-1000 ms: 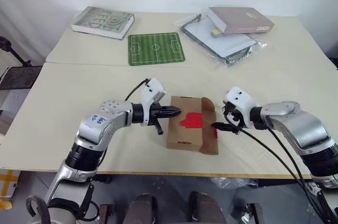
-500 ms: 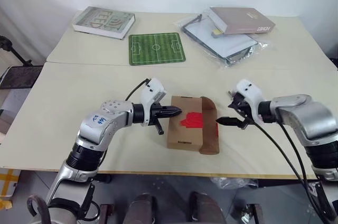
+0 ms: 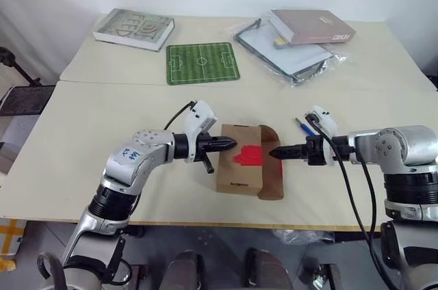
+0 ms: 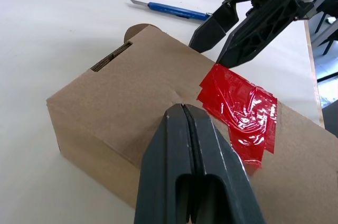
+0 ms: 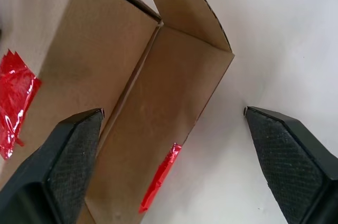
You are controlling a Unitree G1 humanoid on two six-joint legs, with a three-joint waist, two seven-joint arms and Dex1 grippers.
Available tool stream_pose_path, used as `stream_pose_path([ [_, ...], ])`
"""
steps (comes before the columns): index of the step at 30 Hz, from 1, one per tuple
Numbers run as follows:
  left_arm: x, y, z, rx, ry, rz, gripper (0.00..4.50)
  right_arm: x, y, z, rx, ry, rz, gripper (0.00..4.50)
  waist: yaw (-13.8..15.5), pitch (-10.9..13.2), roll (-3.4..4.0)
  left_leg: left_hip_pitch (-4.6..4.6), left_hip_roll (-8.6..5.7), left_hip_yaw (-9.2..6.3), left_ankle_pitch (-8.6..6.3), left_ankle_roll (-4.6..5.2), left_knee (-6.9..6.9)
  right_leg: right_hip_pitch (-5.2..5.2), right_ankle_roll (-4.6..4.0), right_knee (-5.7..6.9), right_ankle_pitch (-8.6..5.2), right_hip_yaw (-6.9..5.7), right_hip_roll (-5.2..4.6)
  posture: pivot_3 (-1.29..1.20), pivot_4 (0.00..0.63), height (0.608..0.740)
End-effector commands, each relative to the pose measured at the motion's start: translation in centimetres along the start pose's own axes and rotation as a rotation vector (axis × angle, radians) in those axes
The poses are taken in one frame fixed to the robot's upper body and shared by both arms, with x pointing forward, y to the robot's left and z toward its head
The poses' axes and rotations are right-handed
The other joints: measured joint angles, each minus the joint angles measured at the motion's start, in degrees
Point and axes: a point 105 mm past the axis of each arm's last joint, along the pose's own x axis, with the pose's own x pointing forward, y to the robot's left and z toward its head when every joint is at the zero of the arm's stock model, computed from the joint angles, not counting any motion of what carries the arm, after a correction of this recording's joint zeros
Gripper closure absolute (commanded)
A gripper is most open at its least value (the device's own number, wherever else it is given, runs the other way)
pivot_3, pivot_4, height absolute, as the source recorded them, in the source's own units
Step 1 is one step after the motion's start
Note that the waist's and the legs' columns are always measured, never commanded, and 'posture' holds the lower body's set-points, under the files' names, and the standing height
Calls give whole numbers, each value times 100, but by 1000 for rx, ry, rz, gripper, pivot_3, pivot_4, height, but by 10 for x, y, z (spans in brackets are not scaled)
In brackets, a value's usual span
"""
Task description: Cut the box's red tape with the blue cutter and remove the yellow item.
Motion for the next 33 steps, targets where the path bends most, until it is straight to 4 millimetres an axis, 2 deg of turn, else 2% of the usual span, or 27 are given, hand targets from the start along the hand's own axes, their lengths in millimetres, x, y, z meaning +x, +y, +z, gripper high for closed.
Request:
stream_pose_path([
  [1,3,-2,-4,-3,23,-5,4500,10,5,-3,33,16,53,54,-23,0,0,3,1,2,0,0,0,0,0,1,0,1,0,0,150,740],
  [5,3,-3,-4,-5,21,-2,4500,16,8,-1,63,7,84,54,-81,0,0,8,3,4,1,-1,0,0,-1,10,-1,3,0,0,150,740],
  [7,2,-3,-4,-3,21,2,4500,15,3,-3,47,19,43,54,-107,0,0,8,3,3,1,-1,0,0,-1,12,-1,3,0,0,150,740],
  [13,-1,-2,-4,-7,19,16,4500,-11,-6,-7,64,7,12,54,-82,0,0,6,3,-2,1,-1,0,-1,-1,13,-1,3,-2,0,150,740],
  [15,-2,-2,-5,-13,16,16,4500,-14,-5,-10,73,8,32,54,-46,0,0,5,2,-2,0,0,0,-1,-1,11,-1,3,-7,0,150,740],
  [18,0,-5,-7,-14,24,5,4500,-4,-4,-13,76,26,47,54,-45,0,1,6,0,1,0,0,0,-1,-1,9,-1,4,-7,0,150,740],
  [22,0,-6,-6,-15,22,0,4500,16,7,-7,54,33,101,54,-101,-1,-1,11,2,0,0,0,0,0,-1,10,-1,6,-5,0,150,740],
  [33,1,-7,-4,-4,19,-5,4500,34,21,-3,39,44,162,54,-146,-2,-1,17,6,-7,1,-1,0,-2,-2,18,-1,12,-4,0,150,740],
])
